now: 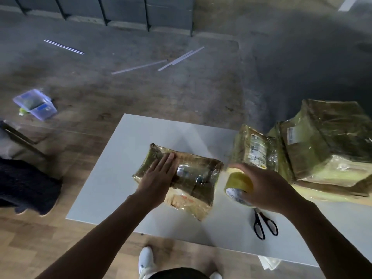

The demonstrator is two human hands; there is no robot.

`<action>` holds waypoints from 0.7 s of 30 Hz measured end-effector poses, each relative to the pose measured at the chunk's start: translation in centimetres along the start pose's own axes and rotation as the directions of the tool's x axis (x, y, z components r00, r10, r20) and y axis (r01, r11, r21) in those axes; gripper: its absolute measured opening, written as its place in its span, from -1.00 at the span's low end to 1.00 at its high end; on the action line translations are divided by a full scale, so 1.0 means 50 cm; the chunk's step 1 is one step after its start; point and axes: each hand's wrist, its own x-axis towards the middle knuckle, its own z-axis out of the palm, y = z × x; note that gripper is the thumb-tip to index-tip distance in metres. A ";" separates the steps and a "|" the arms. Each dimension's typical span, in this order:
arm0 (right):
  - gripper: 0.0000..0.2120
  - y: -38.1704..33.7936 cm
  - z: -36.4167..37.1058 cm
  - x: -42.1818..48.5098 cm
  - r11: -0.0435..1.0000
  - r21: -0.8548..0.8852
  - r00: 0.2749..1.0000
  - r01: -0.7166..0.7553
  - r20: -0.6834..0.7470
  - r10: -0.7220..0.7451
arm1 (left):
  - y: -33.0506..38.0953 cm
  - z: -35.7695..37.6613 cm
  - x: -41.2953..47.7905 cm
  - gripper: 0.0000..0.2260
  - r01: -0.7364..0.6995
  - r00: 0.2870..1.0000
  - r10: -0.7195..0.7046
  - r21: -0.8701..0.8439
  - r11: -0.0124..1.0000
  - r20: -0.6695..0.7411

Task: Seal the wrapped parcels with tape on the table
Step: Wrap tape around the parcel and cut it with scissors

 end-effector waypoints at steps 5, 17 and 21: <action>-0.46 0.021 0.105 -0.014 0.994 -0.108 0.999 0.021 0.049 -0.015 | 0.011 0.006 0.005 -0.22 0.004 0.998 -0.004 0.008 1.000 0.057; -0.47 0.028 0.166 -0.001 0.998 -0.051 0.998 0.042 -0.052 -0.044 | 0.149 -0.022 0.003 -0.51 -0.192 0.980 0.183 -0.126 0.973 -0.076; -0.41 0.031 0.181 0.000 1.000 -0.004 0.998 -0.002 -0.061 0.001 | 0.141 -0.025 0.006 -0.53 -0.120 0.993 0.118 -0.165 0.979 -0.025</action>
